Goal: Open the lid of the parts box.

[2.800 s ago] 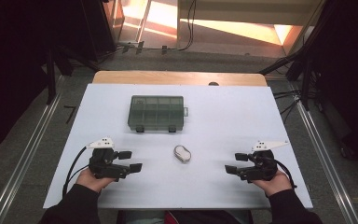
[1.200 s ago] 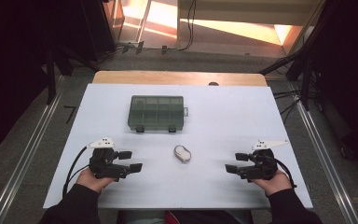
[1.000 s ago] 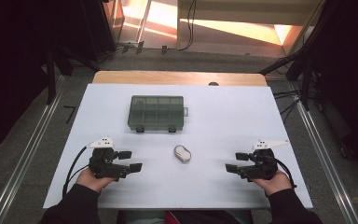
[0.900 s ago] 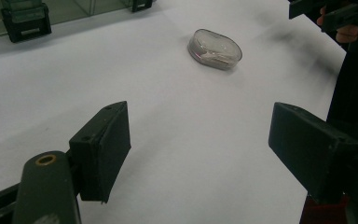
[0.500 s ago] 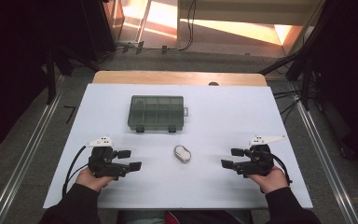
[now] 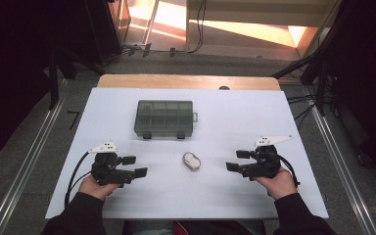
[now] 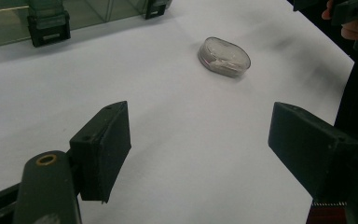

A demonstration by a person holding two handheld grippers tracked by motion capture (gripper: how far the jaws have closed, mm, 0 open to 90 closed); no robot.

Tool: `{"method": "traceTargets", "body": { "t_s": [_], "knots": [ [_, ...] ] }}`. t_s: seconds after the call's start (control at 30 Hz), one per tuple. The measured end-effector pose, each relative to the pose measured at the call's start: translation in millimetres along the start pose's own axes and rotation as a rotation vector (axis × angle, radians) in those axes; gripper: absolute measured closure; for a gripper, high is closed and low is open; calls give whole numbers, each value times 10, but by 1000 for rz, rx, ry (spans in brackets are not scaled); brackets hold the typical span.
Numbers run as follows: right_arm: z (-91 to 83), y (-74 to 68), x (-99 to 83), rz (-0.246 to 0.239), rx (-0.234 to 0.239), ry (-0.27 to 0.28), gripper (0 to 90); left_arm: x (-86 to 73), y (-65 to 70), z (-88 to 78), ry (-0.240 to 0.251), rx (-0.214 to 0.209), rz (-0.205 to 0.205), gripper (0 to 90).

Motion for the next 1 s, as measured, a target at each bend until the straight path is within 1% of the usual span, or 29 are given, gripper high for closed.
{"method": "traceTargets", "body": {
  "t_s": [0.13, 0.77, 1.0],
  "knots": [
    [26, 2, 66, -6, 2, 4, 214, 0, -8, -2, 1, 3, -6, 212],
    [241, -47, 272, -30, 10, -25, 214, 2, 0, -1, 2, -8, -8, 212],
    [302, -67, 359, -35, 14, -21, 214, 0, 2, 3, 1, -10, -9, 212]
  ]
}}
Point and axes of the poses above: each handheld gripper's, and its own axes: z roughly forward along the jaws, x roughly out of its top, y roughly to its right, the point moved 8 cm from there along z, roughly forward along the jaws, and after that the axes turned 4 degrees about z, right-handed, at the moved point
